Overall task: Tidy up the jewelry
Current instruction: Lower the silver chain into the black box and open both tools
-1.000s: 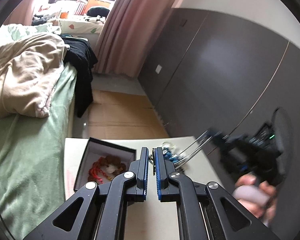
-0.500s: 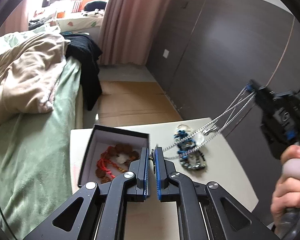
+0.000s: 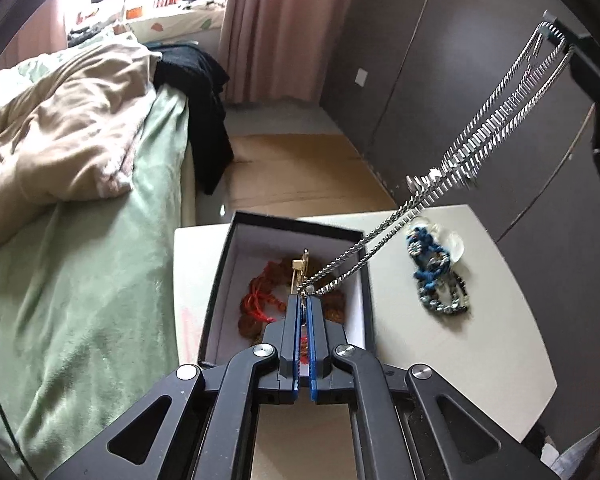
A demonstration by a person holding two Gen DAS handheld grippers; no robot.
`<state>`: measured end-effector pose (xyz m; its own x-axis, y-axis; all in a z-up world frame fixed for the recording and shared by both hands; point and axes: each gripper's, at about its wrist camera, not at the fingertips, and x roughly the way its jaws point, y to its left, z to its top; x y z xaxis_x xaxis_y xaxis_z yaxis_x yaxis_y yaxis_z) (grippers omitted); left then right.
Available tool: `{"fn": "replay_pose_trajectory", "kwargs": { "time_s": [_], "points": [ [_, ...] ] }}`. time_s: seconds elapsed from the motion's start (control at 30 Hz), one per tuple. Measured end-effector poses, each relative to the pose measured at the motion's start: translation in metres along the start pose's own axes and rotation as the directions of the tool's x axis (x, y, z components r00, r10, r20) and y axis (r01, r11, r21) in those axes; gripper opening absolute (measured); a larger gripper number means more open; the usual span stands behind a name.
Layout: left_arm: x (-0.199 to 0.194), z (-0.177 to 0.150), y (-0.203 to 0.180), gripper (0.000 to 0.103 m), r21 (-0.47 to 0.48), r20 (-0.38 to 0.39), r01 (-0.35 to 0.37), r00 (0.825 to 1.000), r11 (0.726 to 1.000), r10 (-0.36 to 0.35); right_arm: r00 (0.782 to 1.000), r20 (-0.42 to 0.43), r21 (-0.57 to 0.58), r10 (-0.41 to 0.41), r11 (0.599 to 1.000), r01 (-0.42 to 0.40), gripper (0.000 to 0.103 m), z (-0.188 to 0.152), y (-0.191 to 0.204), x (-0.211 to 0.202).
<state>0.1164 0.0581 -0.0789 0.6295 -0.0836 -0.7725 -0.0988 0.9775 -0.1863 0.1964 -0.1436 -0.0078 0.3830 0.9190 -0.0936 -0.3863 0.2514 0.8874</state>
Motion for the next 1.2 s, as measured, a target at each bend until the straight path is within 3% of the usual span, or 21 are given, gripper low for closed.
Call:
{"fn": "replay_pose_trajectory", "kwargs": {
  "time_s": [0.13, 0.6, 0.7, 0.93, 0.97, 1.03, 1.1, 1.2],
  "points": [
    [0.001, 0.000, 0.008, 0.002, -0.020, 0.001, -0.029, 1.000, 0.999, 0.029, 1.000, -0.018, -0.002, 0.002, 1.000, -0.002, 0.005, -0.004, 0.001, 0.005],
    [0.004, 0.004, 0.024, 0.002, -0.171, 0.012, 0.032, 0.999, 0.985, -0.030, 1.000, 0.014, -0.008, 0.028, 1.000, -0.028, 0.005, -0.001, 0.015, -0.013],
    [0.004, 0.006, 0.022, 0.002, -0.168, 0.012, 0.027, 1.000, 0.985, -0.025, 0.999, 0.016, -0.019, 0.034, 0.999, -0.033, 0.005, -0.001, 0.015, -0.013],
    [-0.005, 0.012, 0.039, 0.004, -0.285, -0.001, 0.096, 0.995, 0.954, -0.100, 1.000, -0.018, -0.012, 0.015, 1.000, -0.015, 0.005, -0.008, 0.011, -0.001],
    [-0.008, 0.012, 0.040, 0.008, -0.294, 0.005, 0.108, 0.994, 0.950, -0.111, 1.000, -0.025, -0.011, 0.013, 1.000, -0.013, 0.005, -0.009, 0.010, 0.001],
    [-0.016, 0.013, 0.045, 0.026, -0.313, 0.036, 0.134, 0.991, 0.940, -0.129, 0.999, -0.036, -0.014, 0.006, 1.000, -0.006, 0.005, -0.011, 0.010, 0.005],
    [-0.024, 0.014, 0.047, 0.065, -0.325, 0.070, 0.140, 0.990, 0.935, -0.124, 0.999, -0.046, -0.020, 0.006, 1.000, -0.007, 0.005, -0.013, 0.012, 0.008],
    [-0.035, 0.015, 0.051, 0.071, -0.333, 0.112, 0.145, 0.987, 0.932, -0.114, 0.998, -0.055, -0.029, 0.006, 1.000, -0.007, 0.005, -0.016, 0.015, 0.011]
  ]
}}
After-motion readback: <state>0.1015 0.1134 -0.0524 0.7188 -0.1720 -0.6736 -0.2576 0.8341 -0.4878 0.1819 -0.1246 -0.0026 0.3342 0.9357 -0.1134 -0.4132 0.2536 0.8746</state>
